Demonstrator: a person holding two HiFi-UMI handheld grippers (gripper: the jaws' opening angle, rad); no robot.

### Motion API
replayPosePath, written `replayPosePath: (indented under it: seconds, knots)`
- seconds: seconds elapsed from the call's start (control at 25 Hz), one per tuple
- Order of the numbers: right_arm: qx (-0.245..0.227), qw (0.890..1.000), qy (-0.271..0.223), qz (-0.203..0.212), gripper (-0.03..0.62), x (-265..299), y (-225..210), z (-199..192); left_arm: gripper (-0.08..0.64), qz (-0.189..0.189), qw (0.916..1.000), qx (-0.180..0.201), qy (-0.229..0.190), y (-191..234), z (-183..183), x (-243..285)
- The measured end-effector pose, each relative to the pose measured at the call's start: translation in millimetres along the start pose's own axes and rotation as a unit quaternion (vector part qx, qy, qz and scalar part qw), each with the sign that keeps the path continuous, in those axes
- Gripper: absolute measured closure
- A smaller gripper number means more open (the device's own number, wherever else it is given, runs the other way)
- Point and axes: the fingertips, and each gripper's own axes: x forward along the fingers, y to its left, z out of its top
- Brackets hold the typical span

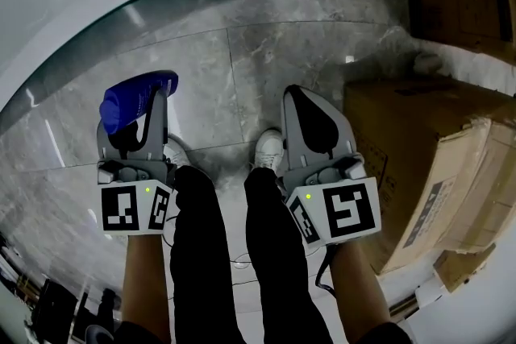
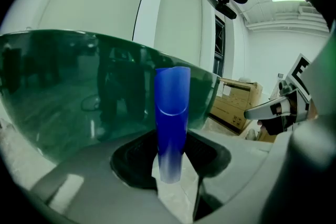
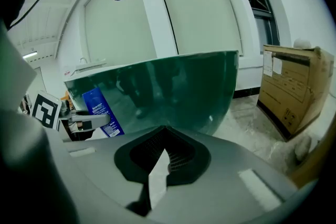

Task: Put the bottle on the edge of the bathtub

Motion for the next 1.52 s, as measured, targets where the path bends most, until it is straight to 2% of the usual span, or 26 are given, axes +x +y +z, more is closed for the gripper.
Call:
replayPosePath:
  seconds: [0.56,0.8,1.52]
  knots:
    - [-0.006,1.000,0.008,0.016,0.566,53,-1,-73,0.390,0.022,0.9997,-0.013,-0.002,22,-80,25]
    - [-0.010,1.000,0.010,0.016,0.566,73,-7,-100,0.390,0.021,0.9998,-0.001,-0.001,33,-109,42]
    - [-0.023,1.000,0.006,0.009,0.566,130,-14,-167,0.390,0.009,1.0000,0.000,0.000,63,-188,82]
